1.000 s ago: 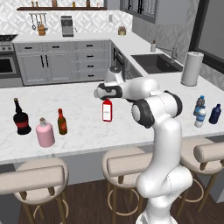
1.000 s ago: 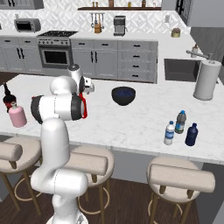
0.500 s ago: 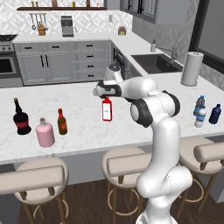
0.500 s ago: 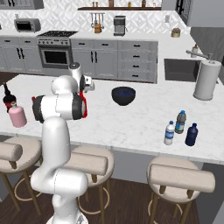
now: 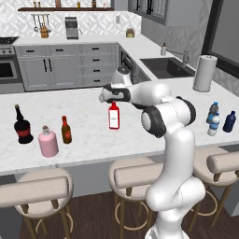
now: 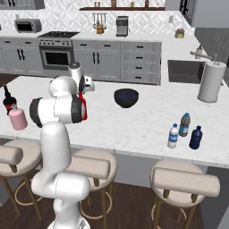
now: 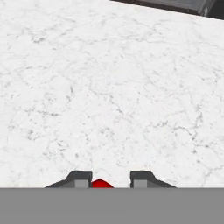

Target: Move the plastic bottles in the middle to the plastics group, and the glass bottles in the middle to the glass group.

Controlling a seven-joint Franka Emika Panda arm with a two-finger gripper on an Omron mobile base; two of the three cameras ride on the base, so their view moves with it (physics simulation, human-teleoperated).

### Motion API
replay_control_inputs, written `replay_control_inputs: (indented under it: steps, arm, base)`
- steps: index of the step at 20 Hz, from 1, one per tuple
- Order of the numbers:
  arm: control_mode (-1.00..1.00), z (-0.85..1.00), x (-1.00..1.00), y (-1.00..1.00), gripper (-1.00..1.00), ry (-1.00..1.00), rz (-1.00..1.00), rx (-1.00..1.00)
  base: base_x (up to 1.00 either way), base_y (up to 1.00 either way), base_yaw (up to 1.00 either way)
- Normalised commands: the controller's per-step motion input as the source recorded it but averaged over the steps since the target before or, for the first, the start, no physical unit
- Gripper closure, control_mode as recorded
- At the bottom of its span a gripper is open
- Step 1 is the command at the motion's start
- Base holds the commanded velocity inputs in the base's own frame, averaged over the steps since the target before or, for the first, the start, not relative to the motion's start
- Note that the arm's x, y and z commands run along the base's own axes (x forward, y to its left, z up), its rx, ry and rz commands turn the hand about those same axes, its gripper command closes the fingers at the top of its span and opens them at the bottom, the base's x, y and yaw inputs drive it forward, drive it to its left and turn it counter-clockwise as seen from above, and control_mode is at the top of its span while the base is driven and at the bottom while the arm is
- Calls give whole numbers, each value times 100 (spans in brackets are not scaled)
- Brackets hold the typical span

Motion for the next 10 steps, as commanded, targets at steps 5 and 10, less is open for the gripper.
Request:
replay_control_inputs:
  steps: [5, 10]
  arm:
    - [-100, 33, -54, -11, 100, -5, 28, 8]
    - [-100, 7, -85, 2, 100, -1, 36, 6]
  base:
    - [0, 0, 0]
    - [0, 0, 0]
